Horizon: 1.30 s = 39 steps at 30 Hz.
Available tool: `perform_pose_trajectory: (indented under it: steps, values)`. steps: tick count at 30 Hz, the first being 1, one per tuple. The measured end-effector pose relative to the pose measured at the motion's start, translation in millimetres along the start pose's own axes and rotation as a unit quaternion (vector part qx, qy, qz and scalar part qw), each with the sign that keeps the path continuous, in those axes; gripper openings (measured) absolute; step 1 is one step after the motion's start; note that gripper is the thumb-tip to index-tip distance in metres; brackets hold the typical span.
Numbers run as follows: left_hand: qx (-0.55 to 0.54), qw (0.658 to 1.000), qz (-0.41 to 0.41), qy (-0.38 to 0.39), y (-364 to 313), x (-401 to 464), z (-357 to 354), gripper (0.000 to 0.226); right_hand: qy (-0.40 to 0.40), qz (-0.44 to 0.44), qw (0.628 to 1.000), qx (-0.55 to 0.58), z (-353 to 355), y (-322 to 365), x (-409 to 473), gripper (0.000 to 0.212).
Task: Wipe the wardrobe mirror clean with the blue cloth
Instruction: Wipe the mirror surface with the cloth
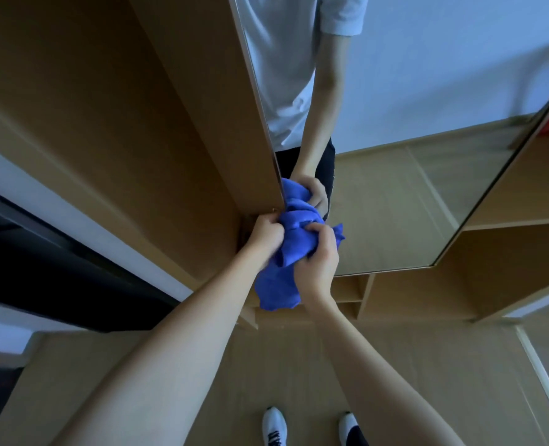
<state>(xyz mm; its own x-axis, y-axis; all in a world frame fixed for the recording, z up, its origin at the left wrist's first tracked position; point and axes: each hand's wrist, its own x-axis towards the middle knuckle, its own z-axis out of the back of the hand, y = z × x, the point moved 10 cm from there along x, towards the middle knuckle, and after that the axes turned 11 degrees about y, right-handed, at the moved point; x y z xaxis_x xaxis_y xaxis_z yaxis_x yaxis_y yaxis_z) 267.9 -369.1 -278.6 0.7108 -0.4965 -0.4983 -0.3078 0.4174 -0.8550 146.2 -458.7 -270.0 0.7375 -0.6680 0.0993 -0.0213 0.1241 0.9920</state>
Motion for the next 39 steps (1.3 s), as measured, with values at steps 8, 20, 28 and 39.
perform_pose_trajectory:
  steps: [8,20,28,39]
  values:
    - [0.036,0.999,-0.024,-0.006,10,0,-7,0.043,0.084,-0.238,0.965,-0.072,-2,-108,-17,0.041]
    - [0.027,0.999,0.015,-0.029,27,12,-1,0.025,0.002,-0.121,0.992,0.040,11,-55,-5,0.038]
    - [0.090,0.996,0.007,-0.001,27,14,-6,0.038,-0.215,-0.302,0.926,0.071,106,-129,-21,0.023]
    - [0.127,0.990,-0.015,-0.061,17,14,-6,0.038,-0.038,-0.056,0.994,0.085,18,-7,-2,0.026]
